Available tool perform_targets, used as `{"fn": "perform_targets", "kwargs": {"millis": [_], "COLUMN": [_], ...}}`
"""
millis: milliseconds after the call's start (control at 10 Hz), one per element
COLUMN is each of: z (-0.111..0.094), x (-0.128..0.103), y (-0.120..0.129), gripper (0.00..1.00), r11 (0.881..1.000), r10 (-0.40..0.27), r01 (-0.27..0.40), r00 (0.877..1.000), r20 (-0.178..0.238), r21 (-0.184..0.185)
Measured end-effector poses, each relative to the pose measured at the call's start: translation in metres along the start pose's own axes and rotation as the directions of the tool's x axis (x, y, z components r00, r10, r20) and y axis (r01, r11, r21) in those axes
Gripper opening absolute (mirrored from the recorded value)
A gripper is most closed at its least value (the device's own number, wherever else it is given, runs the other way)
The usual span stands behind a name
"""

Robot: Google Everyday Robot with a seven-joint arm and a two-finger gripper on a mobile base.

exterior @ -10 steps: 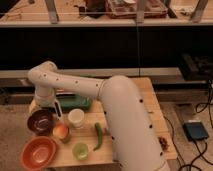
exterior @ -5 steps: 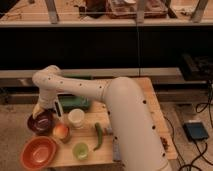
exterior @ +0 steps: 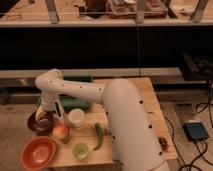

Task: Stack bowls on top of each other

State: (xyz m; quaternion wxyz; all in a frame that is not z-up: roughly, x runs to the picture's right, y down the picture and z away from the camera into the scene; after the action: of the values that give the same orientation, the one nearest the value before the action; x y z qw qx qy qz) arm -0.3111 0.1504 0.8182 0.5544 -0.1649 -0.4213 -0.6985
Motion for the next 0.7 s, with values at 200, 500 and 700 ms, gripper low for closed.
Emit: {"fn": "perform_targets", "kwargs": {"millis": [200, 500, 700], "z": [0.008, 0.016, 0.017], "x": [0.0, 0.0, 0.001], "y": [0.002, 0.005, 0.002], "gripper": [0.8, 0.6, 0.37], "r11": [1.0, 1.0, 1.0], "r10": [0.006, 0.008, 0.008], "r01": [-0.006, -0.008, -0.009], "r00": [1.0, 1.0, 0.999], "r20": [0.013, 0.024, 0.031], "r21": [0.0, -0.006, 0.006]}}
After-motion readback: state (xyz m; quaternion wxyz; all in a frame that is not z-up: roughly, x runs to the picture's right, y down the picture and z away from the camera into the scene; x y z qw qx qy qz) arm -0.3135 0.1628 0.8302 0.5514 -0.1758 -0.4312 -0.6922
